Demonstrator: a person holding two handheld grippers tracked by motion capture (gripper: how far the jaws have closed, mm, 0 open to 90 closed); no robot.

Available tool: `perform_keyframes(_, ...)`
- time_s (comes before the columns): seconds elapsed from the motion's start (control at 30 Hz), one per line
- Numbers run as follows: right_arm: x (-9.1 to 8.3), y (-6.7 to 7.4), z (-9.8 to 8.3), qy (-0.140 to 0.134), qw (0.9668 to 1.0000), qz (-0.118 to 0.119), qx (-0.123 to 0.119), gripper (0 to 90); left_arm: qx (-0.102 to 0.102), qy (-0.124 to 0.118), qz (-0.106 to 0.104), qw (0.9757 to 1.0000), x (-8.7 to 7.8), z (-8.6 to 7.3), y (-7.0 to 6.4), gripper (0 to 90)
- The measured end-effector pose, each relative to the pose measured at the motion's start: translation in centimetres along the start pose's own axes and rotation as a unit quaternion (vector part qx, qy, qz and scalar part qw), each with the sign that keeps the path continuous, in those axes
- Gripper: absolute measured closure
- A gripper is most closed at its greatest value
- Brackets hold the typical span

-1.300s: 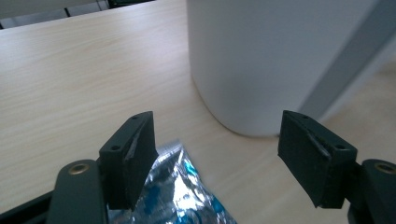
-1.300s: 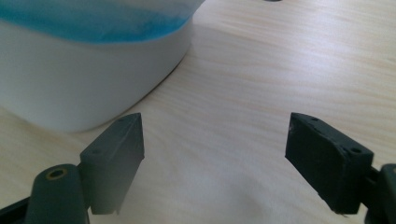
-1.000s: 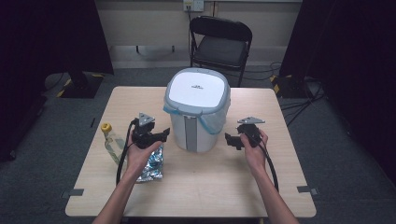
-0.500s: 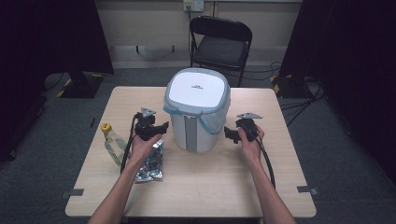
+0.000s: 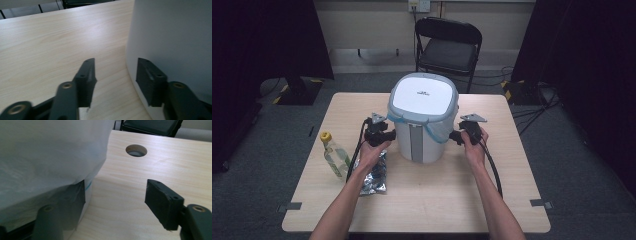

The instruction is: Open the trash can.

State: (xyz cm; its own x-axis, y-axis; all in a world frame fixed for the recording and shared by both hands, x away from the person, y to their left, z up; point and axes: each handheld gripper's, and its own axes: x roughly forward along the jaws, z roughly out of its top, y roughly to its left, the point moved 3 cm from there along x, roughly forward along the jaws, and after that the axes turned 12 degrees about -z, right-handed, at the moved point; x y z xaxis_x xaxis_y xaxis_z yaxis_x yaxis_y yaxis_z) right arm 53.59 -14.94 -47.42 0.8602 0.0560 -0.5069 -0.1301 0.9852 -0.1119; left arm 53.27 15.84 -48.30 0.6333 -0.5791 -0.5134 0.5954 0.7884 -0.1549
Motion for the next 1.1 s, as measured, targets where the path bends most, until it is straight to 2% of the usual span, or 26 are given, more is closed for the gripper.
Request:
perform_keyframes(0.1, -0.1, 0.1, 0.3, -0.005, 0.9998, 0.009, -0.015, 43.6, 0.015, 0.006, 0.005, 0.9999, 0.0, 0.2, -0.7, 65.2)
perform_keyframes(0.13, -0.1, 0.1, 0.3, -0.005, 0.9998, 0.009, -0.015, 43.6, 0.015, 0.006, 0.005, 0.9999, 0.0, 0.2, -0.7, 67.7)
perform_keyframes(0.17, -0.3, 0.2, 0.5, -0.012, 0.9995, 0.014, -0.026, 53.0, 0.023, 0.014, -0.001, 0.9996, -0.1, 0.1, -1.2, 71.4)
perform_keyframes(0.2, -0.3, 0.2, 0.5, -0.012, 0.9995, 0.014, -0.026, 53.0, 0.023, 0.014, -0.001, 0.9996, -0.1, 0.1, -1.2, 73.7)
perform_keyframes(0.23, -0.6, 0.4, 0.5, -0.019, 0.999, 0.027, -0.029, 63.0, 0.033, 0.018, -0.003, 0.9993, -0.1, 0.1, -1.8, 76.2)
perform_keyframes(0.3, -0.9, 0.4, 0.5, -0.024, 0.9988, 0.032, -0.028, 66.3, 0.031, 0.027, -0.002, 0.9992, -0.4, 0.2, -2.2, 77.4)
perform_keyframes(0.37, -1.0, 0.1, 0.4, -0.023, 0.9987, 0.044, -0.014, 66.4, 0.042, 0.039, -0.001, 0.9983, -0.7, 0.1, -2.6, 78.4)
perform_keyframes(0.43, -1.1, 0.0, 0.4, -0.025, 0.9983, 0.051, -0.01, 66.8, 0.041, 0.03, -0.004, 0.9987, -0.7, 0.0, -3.2, 79.0)
perform_keyframes(0.5, -1.7, 0.0, 0.3, -0.03, 0.9977, 0.056, -0.024, 77.4, 0.046, 0.031, -0.008, 0.9984, -1.0, -0.3, -3.9, 81.9)
perform_keyframes(0.53, -1.7, 0.0, 0.3, -0.03, 0.9977, 0.056, -0.024, 77.4, 0.046, 0.031, -0.008, 0.9984, -1.0, -0.3, -3.9, 81.9)
perform_keyframes(0.57, -2.2, 0.1, 0.2, -0.032, 0.9977, 0.054, -0.027, 78.3, 0.051, 0.047, -0.017, 0.9975, -1.5, -0.6, -4.1, 83.2)
perform_keyframes(0.6, -2.3, 0.1, 0.0, -0.035, 0.9975, 0.056, -0.026, 78.3, 0.043, 0.028, -0.022, 0.9984, -1.5, -0.8, -4.4, 83.1)
perform_keyframes(0.63, -2.7, -0.1, -0.3, -0.036, 0.9973, 0.06, -0.024, 78.3, 0.051, 0.035, -0.025, 0.9978, -1.7, -0.9, -4.4, 83.1)
perform_keyframes(0.77, -3.7, -0.2, -0.9, -0.036, 0.9969, 0.066, -0.02, 78.3, 0.047, 0.041, -0.037, 0.9974, -2.4, -1.4, -5.2, 83.1)
perform_keyframes(0.8, -3.8, -0.2, -1.0, -0.038, 0.9968, 0.068, -0.022, 78.3, 0.05, 0.037, -0.039, 0.9973, -2.6, -1.5, -5.4, 83.1)
perform_keyframes(0.87, -4.1, -0.2, -1.2, -0.038, 0.9968, 0.067, -0.022, 78.3, 0.043, 0.032, -0.04, 0.9977, -2.8, -1.7, -5.7, 83.1)
perform_keyframes(0.97, -5.3, -0.2, -1.8, -0.037, 0.9965, 0.069, -0.028, 78.2, 0.032, 0.022, -0.057, 0.9976, -3.7, -2.6, -6.4, 83.0)
perform_keyframes(1.07, -5.9, -0.2, -2.1, -0.036, 0.9963, 0.069, -0.035, 77.4, 0.038, 0.022, -0.06, 0.9973, -4.2, -3.0, -6.7, 81.2)
perform_keyframes(1.1, -6.6, -0.1, -2.5, -0.033, 0.9964, 0.07, -0.036, 76.5, 0.035, 0.025, -0.064, 0.997, -4.8, -3.3, -7.0, 79.7)
